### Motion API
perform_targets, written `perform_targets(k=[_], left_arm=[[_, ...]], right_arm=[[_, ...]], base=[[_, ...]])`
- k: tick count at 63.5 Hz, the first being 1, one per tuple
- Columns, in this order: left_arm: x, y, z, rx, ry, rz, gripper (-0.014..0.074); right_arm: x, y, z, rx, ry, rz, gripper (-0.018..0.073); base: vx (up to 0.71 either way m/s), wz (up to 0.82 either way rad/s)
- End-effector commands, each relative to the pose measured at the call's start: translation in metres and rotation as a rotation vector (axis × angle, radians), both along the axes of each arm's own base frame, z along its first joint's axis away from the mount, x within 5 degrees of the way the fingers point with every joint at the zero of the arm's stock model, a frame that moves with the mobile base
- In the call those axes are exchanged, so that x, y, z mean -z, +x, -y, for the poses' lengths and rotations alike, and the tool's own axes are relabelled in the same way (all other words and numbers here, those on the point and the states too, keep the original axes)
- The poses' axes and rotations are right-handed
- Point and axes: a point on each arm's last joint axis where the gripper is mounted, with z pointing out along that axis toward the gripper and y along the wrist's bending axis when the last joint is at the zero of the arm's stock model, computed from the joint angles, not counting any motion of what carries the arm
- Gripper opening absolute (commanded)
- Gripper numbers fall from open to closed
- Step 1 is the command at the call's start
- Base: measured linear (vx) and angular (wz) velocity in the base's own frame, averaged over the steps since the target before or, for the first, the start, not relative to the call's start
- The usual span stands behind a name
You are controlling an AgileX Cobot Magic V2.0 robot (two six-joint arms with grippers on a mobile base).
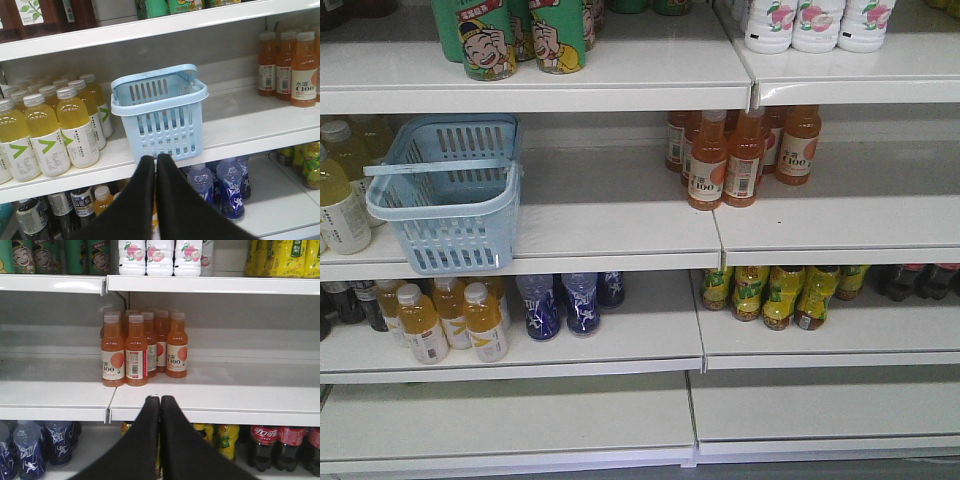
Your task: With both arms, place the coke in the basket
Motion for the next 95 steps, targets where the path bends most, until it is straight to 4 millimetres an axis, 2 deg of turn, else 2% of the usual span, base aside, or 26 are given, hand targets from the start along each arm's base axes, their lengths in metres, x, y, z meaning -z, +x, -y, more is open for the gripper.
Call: perform_targets(k=[1,40,46,56,67,77,85,95], left_arm=[[-0.02,-0.003,-0.001,-0.005,-0.01,0.135,-0.0006],[-0.02,-0.003,-0.001,-0.005,-0.01,0.135,-0.0006],[-0.021,-0.004,-0.001,-0.004,-0.068,0.145,-0.0006],[-0.04,-0.007,-0.002,-0.003,-0.154,0.329,-0.0006],[-0.063,-0.007,-0.002,0.011,-0.258,0.319,-0.0006],[-0.089,0.011,-0.001,0.002,-0.254,0.234,-0.0006],[-0.111,0.036,0.0,-0.006,-0.232,0.125,-0.0006],[-0.127,0.067,0.003,-0.012,-0.225,-0.041,-0.0006]], right_arm=[[-0.004,-0.001,0.0,0.0,-0.006,0.076,-0.001],[-0.004,-0.001,0.0,0.0,-0.006,0.076,-0.001],[-0.004,-0.001,0.0,0.0,-0.006,0.076,-0.001],[-0.005,-0.001,0.0,0.0,-0.006,0.077,-0.001],[-0.005,-0.001,0.0,0.0,-0.006,0.077,-0.001],[-0.005,-0.001,0.0,0.0,-0.006,0.077,-0.001],[-0.005,-0.001,0.0,0.0,-0.006,0.077,-0.001],[-0.005,-0.001,0.0,0.0,-0.006,0.077,-0.001]], base=[[0.0,0.0],[0.0,0.0],[0.0,0.0],[0.0,0.0],[0.0,0.0],[0.0,0.0],[0.0,0.0],[0.0,0.0]])
